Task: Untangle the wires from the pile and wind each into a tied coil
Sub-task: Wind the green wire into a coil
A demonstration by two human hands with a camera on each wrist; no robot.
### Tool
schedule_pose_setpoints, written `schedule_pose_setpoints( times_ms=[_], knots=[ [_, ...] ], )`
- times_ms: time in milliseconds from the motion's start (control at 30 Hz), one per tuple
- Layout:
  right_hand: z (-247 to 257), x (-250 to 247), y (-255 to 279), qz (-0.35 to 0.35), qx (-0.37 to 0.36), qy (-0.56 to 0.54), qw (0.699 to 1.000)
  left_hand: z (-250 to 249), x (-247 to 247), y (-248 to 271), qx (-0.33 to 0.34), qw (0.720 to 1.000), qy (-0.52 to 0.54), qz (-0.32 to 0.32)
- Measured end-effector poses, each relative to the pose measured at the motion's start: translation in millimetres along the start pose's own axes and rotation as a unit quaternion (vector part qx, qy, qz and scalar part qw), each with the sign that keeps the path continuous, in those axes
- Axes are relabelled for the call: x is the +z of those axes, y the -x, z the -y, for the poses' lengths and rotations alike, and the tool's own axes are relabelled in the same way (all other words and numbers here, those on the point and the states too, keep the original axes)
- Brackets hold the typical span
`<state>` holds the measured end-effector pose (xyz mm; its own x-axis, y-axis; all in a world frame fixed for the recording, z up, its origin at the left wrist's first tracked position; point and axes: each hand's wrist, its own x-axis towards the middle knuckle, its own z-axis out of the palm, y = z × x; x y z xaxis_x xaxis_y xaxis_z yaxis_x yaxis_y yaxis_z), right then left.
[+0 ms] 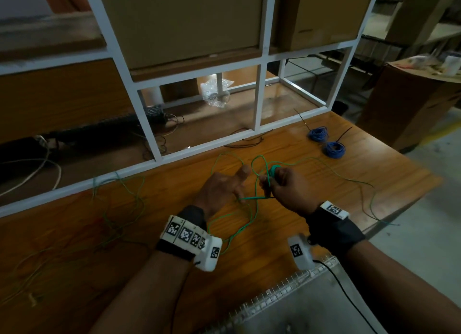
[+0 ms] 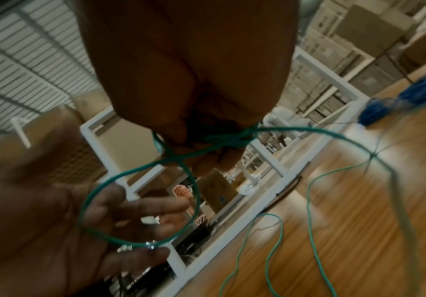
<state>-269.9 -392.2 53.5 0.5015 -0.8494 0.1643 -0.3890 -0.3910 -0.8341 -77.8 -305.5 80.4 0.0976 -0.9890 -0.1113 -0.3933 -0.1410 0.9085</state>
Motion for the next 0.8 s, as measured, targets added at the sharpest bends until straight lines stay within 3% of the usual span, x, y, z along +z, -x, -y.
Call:
schedule_pose_setpoints(
  times_ms=[133,200,267,400,500,567,667,733,800],
  knots=[
    [8,9,4,-0.054,-0.071,0.193,0.977,-17,19,0,0.003,0.979,-0.143,-0.145],
    [15,13,7,-0.042,-0.095,0.254,0.962,-20,26,-4,-0.002,0.972,-0.146,-0.184],
    [16,16,9,-0.033,-0.117,0.282,0.952,-17,29,-9,-0.007,0.977,-0.095,-0.189],
    [10,19,7,-0.094,-0.125,0.272,0.949,-3,27,-18,0.01,0.983,-0.029,-0.183],
    [5,11,2,-0.093,-0.09,0.242,0.962,-8,19,-13,-0.02,0.972,0.182,-0.148],
    [5,1,1,-0.056,-0.041,0.18,0.981,-3,5,-12,-0.031,0.944,0.302,-0.132],
    [20,-21,10,0.088,0.069,-0.027,0.993,3,-13,-10,0.006,0.967,0.241,-0.085],
    [27,-30,19,0.22,0.114,-0.134,0.96,-2,-22,-7,0.067,0.985,0.133,-0.084],
    [28,-33,25,0.323,0.128,-0.21,0.914,-5,-29,-11,0.133,0.985,0.059,-0.098]
  ],
)
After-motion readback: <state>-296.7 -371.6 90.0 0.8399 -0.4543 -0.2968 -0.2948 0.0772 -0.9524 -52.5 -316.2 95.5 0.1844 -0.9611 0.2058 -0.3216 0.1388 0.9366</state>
